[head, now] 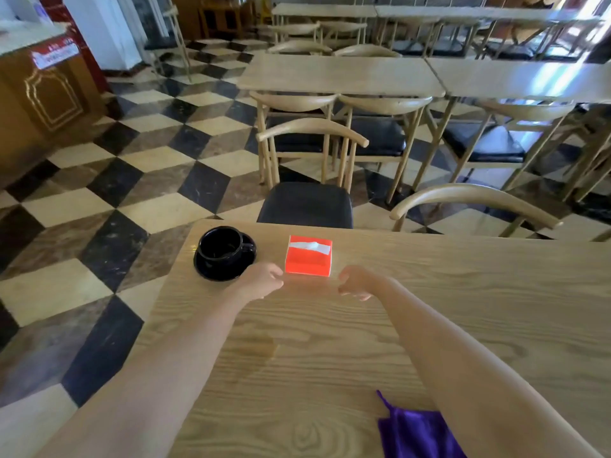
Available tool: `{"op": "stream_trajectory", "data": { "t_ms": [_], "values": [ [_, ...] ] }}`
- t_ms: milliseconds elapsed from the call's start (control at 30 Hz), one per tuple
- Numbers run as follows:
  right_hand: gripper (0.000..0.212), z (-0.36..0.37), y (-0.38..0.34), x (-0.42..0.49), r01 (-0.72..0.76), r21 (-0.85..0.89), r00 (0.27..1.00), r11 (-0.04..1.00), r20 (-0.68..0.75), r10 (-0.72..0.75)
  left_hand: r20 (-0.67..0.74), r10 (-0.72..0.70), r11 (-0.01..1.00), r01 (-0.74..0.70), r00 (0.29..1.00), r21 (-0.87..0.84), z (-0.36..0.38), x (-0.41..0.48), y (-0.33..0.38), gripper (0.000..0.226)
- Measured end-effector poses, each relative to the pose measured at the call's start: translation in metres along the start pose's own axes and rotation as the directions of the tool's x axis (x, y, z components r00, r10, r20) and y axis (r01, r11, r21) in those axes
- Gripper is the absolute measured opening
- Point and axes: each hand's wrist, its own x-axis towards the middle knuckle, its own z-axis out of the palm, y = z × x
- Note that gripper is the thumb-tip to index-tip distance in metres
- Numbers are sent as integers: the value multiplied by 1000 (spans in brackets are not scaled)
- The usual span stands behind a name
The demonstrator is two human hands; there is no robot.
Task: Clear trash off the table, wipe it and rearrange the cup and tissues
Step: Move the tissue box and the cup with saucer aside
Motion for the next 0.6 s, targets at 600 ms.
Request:
{"op": "stream_trajectory", "data": {
  "t_ms": [600],
  "values": [
    [100, 0, 18, 110, 67, 64, 982, 996, -178, -54, 140, 195, 971, -211, 971, 109, 10, 127, -15, 104]
  ]
}}
